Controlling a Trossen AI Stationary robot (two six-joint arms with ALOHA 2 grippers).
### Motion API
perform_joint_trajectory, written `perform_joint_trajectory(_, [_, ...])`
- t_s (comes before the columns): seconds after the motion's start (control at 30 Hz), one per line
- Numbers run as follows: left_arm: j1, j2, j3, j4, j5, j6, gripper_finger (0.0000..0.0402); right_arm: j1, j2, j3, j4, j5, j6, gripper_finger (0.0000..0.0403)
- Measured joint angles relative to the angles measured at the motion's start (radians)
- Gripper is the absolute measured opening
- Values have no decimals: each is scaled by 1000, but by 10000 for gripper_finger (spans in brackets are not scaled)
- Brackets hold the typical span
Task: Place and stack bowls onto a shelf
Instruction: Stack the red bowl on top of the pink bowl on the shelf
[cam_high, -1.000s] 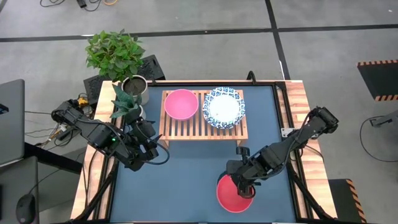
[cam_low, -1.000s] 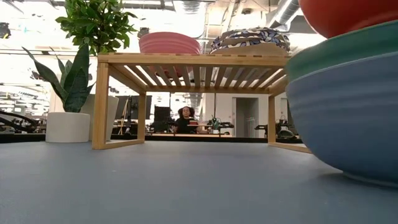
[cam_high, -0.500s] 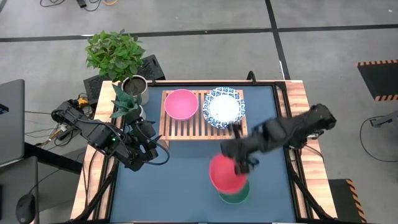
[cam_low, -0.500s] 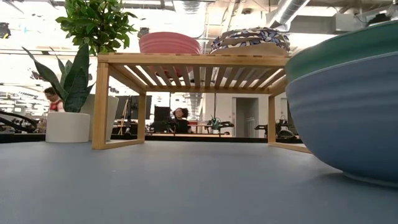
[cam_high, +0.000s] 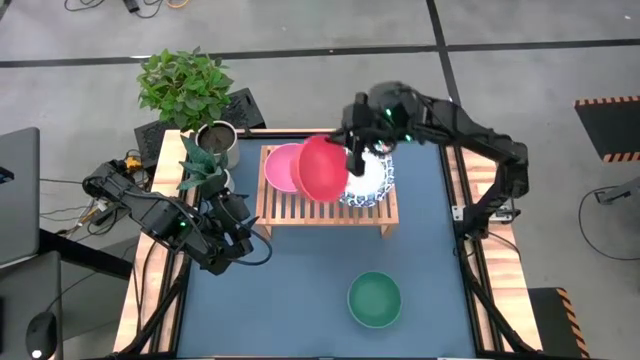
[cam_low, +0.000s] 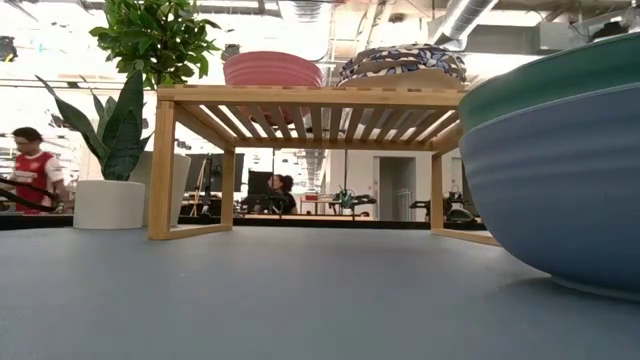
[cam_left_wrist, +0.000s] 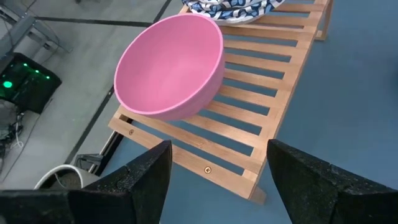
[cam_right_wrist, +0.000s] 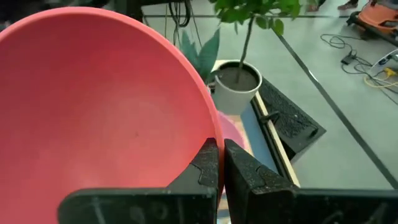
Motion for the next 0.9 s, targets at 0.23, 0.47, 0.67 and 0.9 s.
perform_joint_trajectory(0.23, [0,0,0,-2,0,-8,251,-122,103,-2,120,-149,-19,27])
perform_joint_trajectory(0.47, [0,0,0,-1,0,-9,251,-170,246,123,121,-212,-31,27])
perform_joint_trajectory(0.67, [0,0,0,-1,0,-19,251,-188,354,259,-23,-277,-34,27])
perform_joint_trajectory(0.9, [0,0,0,-1,0,-16,251,-204,406,278,-94,-274,-44,27])
